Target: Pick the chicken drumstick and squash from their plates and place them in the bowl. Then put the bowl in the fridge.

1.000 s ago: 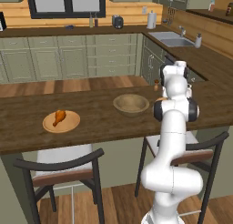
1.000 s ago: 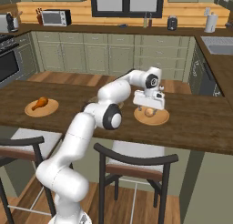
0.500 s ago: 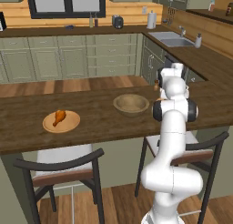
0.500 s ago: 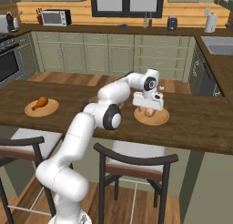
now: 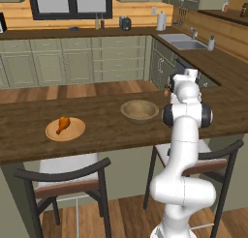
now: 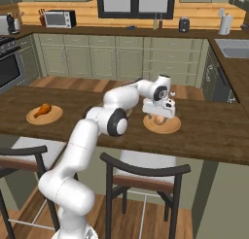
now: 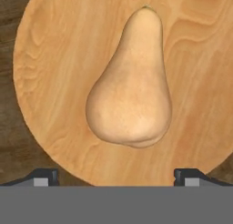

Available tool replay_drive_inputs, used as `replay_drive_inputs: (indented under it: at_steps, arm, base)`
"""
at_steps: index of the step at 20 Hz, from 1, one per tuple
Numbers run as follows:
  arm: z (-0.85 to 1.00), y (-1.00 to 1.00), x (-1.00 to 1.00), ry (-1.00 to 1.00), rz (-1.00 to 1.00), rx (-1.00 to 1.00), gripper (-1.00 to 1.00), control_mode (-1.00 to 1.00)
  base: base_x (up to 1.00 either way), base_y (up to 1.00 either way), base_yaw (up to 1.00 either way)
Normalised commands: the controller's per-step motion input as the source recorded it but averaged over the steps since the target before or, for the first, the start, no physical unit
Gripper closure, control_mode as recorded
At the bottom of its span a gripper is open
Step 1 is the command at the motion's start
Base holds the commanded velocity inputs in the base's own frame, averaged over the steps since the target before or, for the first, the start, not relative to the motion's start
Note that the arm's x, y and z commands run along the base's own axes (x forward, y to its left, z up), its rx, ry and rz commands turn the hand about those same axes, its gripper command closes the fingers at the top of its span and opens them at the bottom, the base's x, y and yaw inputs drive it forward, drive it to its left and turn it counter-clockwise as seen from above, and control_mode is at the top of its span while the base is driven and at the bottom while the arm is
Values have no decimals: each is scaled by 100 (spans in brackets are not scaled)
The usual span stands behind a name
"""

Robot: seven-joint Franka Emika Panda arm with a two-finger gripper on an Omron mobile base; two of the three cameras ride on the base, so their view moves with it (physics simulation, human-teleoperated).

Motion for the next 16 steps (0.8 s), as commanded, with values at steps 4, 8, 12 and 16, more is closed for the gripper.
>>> replay_drive_inputs:
  at_steps: [4,8,12,16]
  arm:
    - [-25,0,1,-14,0,-2,-100,-100]
    - [-23,-1,3,-13,0,-2,-100,-100]
    - [-2,-9,8,-5,0,0,-100,-100]
    - [0,-12,25,0,0,0,-100,-100]
  base:
    - [0,0,0]
    - [0,0,0]
    - [0,0,0]
    - [0,0,0]
